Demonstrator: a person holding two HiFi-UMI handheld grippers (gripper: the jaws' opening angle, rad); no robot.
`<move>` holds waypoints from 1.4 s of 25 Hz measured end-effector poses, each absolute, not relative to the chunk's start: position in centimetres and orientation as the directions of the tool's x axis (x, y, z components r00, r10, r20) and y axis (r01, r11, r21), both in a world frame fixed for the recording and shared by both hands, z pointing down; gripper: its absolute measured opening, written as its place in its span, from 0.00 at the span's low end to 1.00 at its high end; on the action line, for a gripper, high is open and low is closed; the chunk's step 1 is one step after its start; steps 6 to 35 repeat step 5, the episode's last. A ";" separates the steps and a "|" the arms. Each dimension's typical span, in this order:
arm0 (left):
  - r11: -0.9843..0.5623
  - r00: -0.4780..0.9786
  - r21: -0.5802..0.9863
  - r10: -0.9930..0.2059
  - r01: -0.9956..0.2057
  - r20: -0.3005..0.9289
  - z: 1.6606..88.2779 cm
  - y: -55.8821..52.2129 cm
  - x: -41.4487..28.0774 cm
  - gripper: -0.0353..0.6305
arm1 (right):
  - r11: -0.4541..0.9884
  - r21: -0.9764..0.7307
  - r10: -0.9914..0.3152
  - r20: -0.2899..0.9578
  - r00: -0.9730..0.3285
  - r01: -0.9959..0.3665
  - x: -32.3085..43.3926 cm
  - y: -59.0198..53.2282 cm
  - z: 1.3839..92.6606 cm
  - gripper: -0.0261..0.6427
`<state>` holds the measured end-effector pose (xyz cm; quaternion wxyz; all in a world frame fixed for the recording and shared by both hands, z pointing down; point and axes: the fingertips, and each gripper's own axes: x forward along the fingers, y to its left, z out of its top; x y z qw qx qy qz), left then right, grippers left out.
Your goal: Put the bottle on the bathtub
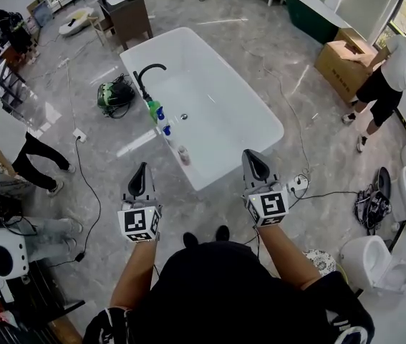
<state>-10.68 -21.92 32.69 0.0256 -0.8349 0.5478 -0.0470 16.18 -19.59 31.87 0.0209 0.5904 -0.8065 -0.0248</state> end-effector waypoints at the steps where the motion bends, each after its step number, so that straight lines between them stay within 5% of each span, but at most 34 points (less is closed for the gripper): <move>1: -0.399 0.396 -0.094 -0.917 -0.912 0.052 32.7 -21.9 -10.7 0.07 | 0.302 0.064 -0.953 0.006 -0.302 -0.951 16.2 -19.6 31.9 0.05; 35: -0.401 0.397 -0.090 -0.916 -0.912 0.063 32.8 -21.2 -10.8 0.07 | 0.303 0.061 -0.953 0.018 -0.303 -0.951 15.9 -19.0 32.0 0.05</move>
